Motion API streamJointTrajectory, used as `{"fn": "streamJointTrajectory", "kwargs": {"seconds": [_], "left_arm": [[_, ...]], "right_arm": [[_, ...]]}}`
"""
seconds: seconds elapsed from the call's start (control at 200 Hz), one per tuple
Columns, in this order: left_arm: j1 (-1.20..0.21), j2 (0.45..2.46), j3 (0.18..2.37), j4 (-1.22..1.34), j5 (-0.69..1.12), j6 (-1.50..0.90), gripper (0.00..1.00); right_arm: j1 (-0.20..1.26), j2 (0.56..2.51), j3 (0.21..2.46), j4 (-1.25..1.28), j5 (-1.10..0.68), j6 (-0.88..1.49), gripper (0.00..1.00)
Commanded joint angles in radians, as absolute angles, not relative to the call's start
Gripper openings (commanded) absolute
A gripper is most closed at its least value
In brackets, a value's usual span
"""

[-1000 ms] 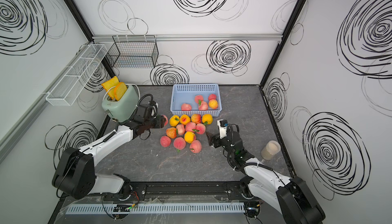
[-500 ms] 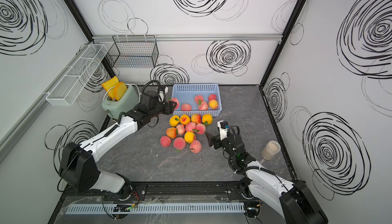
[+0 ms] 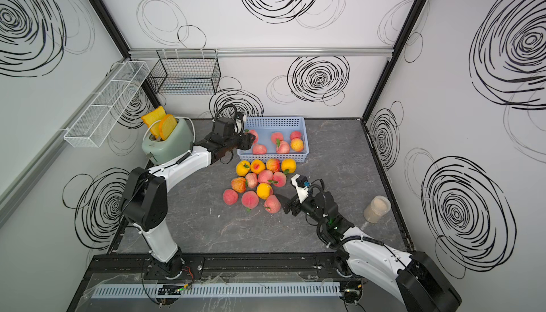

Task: Put the peaches into the basket
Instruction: Place the peach in the basket.

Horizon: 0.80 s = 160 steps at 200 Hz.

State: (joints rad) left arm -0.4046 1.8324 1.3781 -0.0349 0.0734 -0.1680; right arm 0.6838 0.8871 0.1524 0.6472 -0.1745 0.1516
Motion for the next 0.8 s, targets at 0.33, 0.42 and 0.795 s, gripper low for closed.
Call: {"fn": "streamJointTrajectory", "kwargs": {"seconds": [0.33,0.42,0.795], "left_arm": [[-0.387,2.131,1.639,0.047,0.138,-0.126,0.64],[-0.388,2.182,1.691,0.04,0.145,-0.12,0.64],[-0.411,2.347,1.876,-0.049,0.176,-0.081,0.66]], "right_arm": [[0.728,0.903,0.161,0.684,-0.131,0.109,0.86],[0.732,0.907,0.161,0.685,-0.124,0.107,0.86],[0.746,0.926,0.172,0.68,-0.099,0.097,0.85]]}}
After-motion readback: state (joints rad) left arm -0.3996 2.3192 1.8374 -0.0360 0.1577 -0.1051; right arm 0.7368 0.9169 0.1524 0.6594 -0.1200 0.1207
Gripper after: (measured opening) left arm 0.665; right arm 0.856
